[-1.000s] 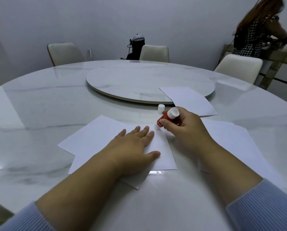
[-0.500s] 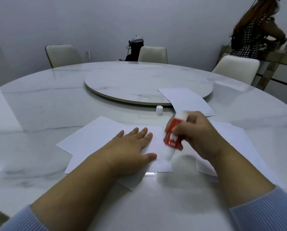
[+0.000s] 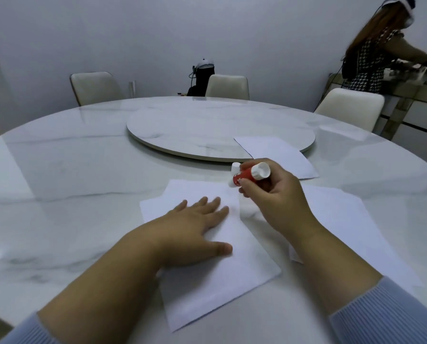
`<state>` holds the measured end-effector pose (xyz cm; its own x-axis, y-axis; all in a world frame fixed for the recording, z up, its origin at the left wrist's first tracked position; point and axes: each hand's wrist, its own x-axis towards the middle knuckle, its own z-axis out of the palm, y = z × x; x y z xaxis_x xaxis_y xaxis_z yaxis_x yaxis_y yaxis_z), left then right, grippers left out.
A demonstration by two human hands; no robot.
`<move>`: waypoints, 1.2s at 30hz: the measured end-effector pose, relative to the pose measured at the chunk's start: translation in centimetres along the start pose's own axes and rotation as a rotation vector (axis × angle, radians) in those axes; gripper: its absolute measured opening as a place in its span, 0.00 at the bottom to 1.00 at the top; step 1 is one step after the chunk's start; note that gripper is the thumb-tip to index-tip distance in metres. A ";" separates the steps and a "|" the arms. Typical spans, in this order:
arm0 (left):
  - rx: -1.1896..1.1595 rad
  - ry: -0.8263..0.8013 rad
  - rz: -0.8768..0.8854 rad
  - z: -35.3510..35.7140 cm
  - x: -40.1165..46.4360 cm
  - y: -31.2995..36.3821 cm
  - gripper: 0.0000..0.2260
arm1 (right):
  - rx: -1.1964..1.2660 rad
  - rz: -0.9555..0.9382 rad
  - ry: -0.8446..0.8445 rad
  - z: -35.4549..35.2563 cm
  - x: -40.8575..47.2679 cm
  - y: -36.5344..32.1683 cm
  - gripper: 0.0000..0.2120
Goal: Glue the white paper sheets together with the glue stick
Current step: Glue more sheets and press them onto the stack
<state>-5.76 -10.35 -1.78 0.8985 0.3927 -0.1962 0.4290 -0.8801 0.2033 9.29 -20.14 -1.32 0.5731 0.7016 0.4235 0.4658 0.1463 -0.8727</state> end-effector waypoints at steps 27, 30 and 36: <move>0.041 -0.068 -0.078 0.0 -0.4 0.5 0.41 | -0.135 0.016 -0.273 -0.6 0.5 -1.0 0.06; 0.026 -0.060 -0.082 0.0 -0.4 0.5 0.41 | -0.128 0.020 -0.397 -1.7 -0.8 -2.0 0.09; -0.017 -0.027 -0.102 0.3 -0.6 0.3 0.43 | -0.040 0.187 -0.687 -3.7 -2.0 -2.5 0.05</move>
<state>-6.15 -10.94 -1.86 0.8474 0.4723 -0.2426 0.5198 -0.8312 0.1974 9.48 -24.50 0.94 0.0978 0.9952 0.0070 0.4335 -0.0362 -0.9004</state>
